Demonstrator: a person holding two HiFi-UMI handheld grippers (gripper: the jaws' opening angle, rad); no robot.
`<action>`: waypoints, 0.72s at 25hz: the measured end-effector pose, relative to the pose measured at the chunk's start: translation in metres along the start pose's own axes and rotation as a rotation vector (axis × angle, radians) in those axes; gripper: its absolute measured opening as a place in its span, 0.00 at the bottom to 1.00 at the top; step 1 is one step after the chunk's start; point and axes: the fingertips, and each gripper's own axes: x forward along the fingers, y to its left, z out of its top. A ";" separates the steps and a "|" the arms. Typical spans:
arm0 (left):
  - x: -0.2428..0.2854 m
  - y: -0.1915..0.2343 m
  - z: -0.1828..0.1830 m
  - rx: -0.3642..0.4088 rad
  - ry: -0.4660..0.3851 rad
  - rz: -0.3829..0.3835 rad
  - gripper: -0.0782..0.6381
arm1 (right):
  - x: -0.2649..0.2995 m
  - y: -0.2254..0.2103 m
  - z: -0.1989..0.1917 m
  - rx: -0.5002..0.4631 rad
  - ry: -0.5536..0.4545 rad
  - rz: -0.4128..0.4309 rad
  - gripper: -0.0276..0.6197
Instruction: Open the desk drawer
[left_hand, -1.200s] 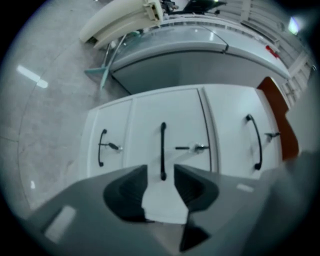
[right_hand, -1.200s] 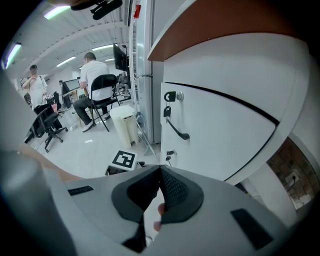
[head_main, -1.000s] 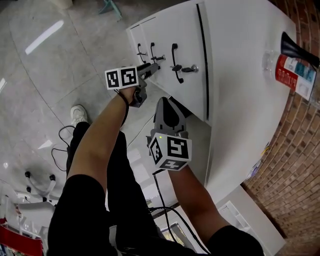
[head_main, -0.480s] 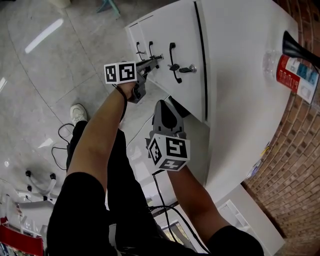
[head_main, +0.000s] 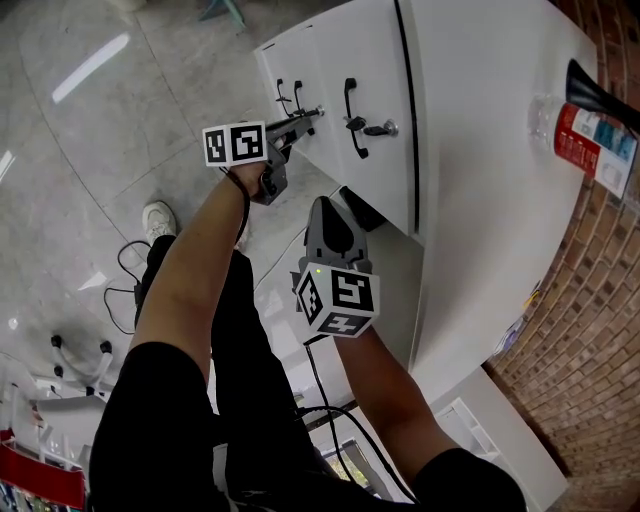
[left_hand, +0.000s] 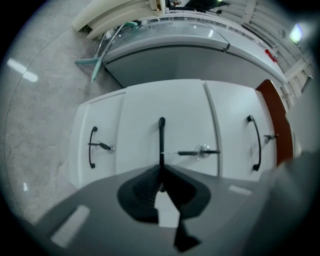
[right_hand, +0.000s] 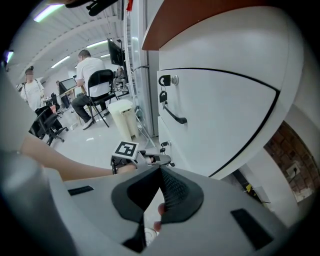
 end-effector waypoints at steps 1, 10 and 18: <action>-0.004 0.000 0.000 -0.002 -0.002 0.003 0.13 | 0.000 0.000 0.000 0.001 -0.002 -0.001 0.04; -0.048 0.008 0.001 -0.003 -0.009 0.031 0.13 | 0.000 0.015 -0.005 0.030 -0.008 0.008 0.04; -0.073 0.012 -0.001 -0.012 -0.013 0.047 0.13 | -0.007 0.026 -0.010 0.033 -0.008 0.016 0.04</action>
